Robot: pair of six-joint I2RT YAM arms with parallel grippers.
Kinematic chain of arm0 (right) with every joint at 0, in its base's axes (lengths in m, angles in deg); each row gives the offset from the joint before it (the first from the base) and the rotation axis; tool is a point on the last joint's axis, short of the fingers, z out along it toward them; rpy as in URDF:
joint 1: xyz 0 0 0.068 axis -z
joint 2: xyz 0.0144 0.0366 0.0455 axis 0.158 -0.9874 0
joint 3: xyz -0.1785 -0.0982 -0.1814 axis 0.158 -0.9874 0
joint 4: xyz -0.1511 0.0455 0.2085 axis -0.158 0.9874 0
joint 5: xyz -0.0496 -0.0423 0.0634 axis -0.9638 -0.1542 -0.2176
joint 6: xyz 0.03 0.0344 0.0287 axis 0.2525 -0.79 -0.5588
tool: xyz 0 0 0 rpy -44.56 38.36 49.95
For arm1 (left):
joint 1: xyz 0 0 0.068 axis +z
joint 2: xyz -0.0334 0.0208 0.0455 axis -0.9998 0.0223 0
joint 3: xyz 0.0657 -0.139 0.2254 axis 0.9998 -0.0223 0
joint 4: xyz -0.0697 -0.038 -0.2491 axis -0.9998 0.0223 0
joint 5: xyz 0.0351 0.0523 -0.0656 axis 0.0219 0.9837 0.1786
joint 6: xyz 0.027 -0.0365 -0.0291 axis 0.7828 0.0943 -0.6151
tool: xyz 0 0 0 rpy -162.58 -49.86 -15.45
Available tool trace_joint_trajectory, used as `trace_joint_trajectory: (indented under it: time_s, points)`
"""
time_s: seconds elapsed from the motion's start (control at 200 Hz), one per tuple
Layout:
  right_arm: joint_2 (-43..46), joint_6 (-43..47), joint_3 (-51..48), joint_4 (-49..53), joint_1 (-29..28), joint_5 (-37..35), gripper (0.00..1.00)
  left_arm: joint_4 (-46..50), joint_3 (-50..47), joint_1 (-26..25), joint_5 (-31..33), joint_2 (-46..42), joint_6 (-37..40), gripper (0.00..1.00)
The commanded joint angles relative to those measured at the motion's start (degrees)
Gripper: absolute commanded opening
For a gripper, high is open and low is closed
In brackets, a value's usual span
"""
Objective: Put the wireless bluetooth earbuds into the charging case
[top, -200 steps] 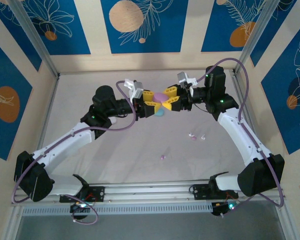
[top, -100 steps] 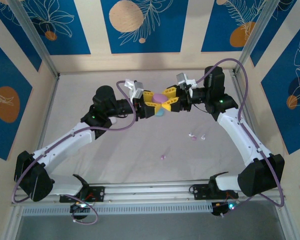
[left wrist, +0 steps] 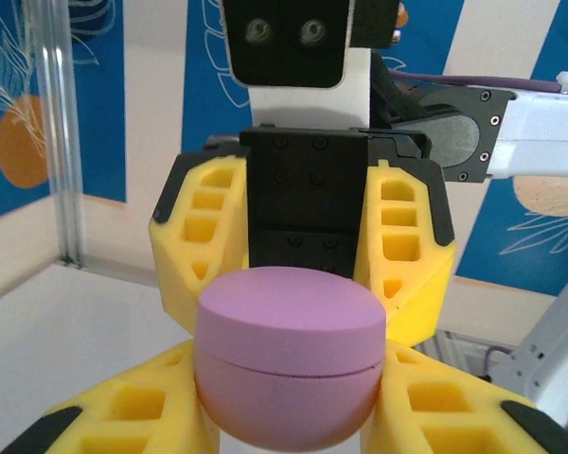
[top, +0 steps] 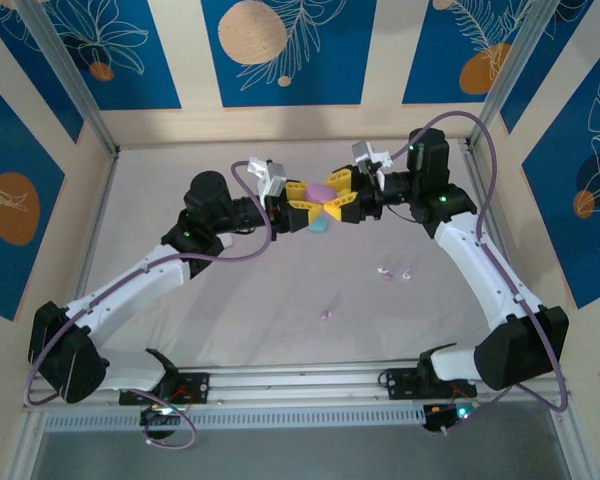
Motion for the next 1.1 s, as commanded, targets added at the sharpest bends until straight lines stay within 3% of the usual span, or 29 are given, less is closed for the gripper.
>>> trace_joint_trajectory:
  time_s: [0.0,0.24,0.455,0.58,0.63,0.805,1.095]
  points:
    - [-2.0,-6.3,3.4,3.0,1.3,0.5,0.50,-1.2,-0.7,-0.6,-1.0,-1.4,3.5,0.23]
    - [-3.8,-10.3,6.3,5.1,2.0,1.2,0.54,-1.9,-0.8,-0.7,-0.7,-1.1,4.3,0.23]
    - [-5.0,-13.8,9.1,7.9,2.1,-4.6,0.58,-5.0,-2.1,-0.8,0.0,-1.3,4.0,0.23]
    - [-5.6,-16.0,10.4,8.3,2.3,-3.6,0.60,-7.5,-3.4,-1.1,1.2,-1.3,3.4,0.22]
    - [-5.6,-17.0,10.8,8.5,2.3,-3.8,0.66,-8.6,-4.1,-1.1,1.9,-1.2,3.1,0.22]
    - [-4.6,-19.7,13.4,10.9,2.8,-3.1,0.70,-10.6,-6.2,-1.2,5.3,-1.2,2.6,0.22]
    - [1.4,-30.5,9.8,14.4,8.7,-20.9,0.77,-16.8,-11.9,-1.2,11.7,-2.1,0.8,0.21]
